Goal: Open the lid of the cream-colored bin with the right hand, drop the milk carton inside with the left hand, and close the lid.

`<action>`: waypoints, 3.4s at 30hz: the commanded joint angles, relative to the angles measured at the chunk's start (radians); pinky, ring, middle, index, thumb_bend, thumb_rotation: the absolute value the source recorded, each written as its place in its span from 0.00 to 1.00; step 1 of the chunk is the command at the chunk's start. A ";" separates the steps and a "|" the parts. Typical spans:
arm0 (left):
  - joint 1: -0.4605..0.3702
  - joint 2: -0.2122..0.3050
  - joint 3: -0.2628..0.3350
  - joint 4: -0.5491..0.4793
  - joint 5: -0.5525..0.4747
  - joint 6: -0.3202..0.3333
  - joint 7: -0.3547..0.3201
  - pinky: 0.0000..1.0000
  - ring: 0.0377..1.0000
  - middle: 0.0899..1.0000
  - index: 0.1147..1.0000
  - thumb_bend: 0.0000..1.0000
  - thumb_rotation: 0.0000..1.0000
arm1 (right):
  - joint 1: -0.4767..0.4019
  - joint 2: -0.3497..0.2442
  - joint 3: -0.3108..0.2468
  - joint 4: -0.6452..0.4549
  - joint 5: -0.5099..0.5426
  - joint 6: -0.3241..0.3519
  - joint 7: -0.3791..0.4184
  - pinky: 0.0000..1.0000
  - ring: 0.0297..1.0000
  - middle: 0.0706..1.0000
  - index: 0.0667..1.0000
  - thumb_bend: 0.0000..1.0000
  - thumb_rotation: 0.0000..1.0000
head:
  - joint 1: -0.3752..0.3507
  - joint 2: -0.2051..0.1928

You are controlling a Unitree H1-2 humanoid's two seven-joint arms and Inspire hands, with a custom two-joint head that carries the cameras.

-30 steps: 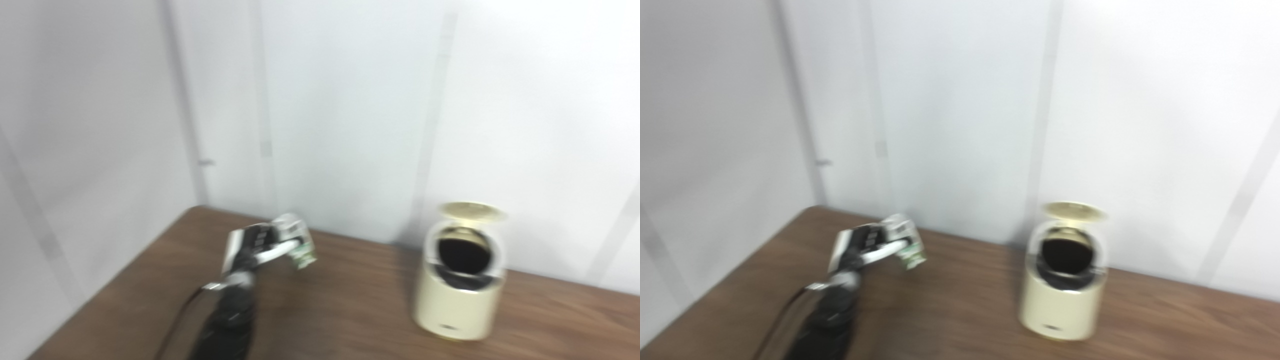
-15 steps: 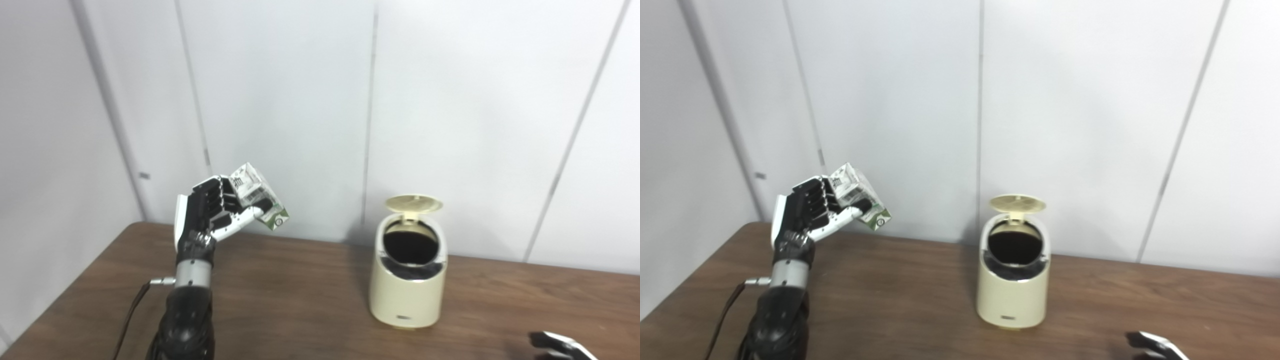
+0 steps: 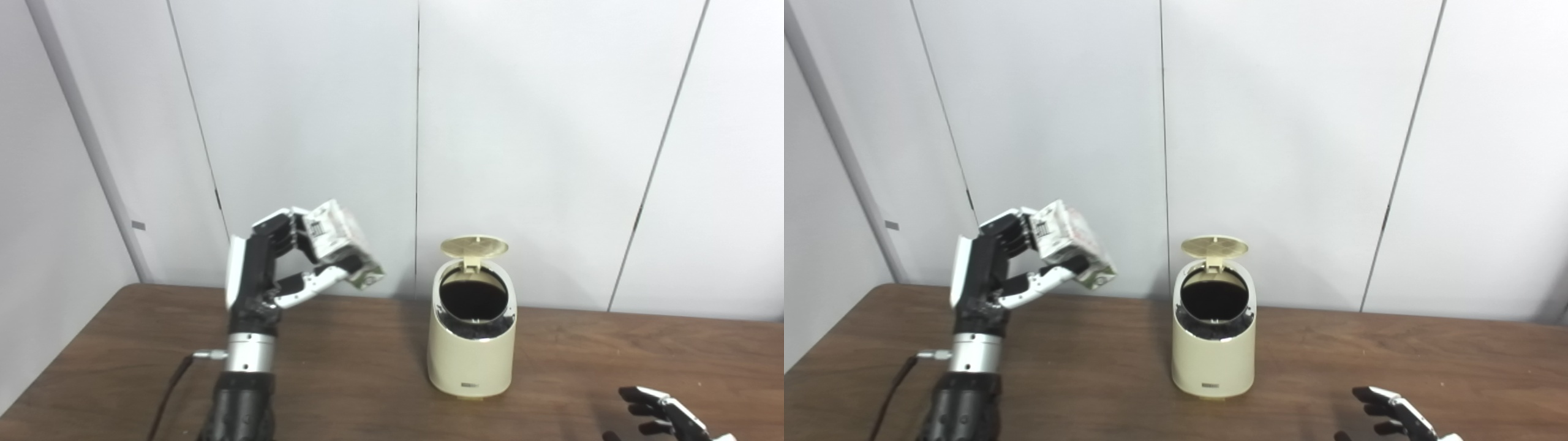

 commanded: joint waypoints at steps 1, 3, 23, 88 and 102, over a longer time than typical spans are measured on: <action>-0.056 -0.007 -0.015 -0.023 0.026 -0.080 -0.002 0.24 0.27 0.40 0.43 0.52 0.00 | 0.009 0.037 0.023 0.042 0.001 -0.007 -0.020 0.55 0.65 0.67 0.65 0.29 0.06 | -0.006 -0.008; -0.060 -0.020 -0.031 0.004 0.045 -0.141 0.004 0.24 0.28 0.40 0.43 0.52 0.00 | 0.008 0.042 0.027 0.046 0.003 -0.005 -0.023 0.52 0.63 0.67 0.65 0.29 0.08 | -0.010 -0.011; -0.122 -0.056 -0.303 0.251 0.334 -0.325 0.256 0.55 0.46 0.41 0.42 0.50 0.00 | 0.008 0.054 0.071 0.053 -0.010 0.030 -0.049 0.55 0.67 0.71 0.64 0.32 0.09 | -0.075 -0.013; -0.384 0.082 -0.653 0.795 0.153 -0.325 0.599 0.42 0.47 0.41 0.41 0.50 0.00 | 0.040 0.102 0.135 0.006 -0.062 0.071 -0.092 0.63 0.71 0.69 0.66 0.31 0.22 | -0.180 0.001; -0.355 0.110 -0.640 0.730 0.035 -0.325 0.397 0.51 0.51 0.43 0.43 0.52 0.00 | 0.038 0.102 0.132 0.004 -0.061 0.080 -0.092 0.63 0.70 0.69 0.66 0.31 0.22 | -0.172 0.004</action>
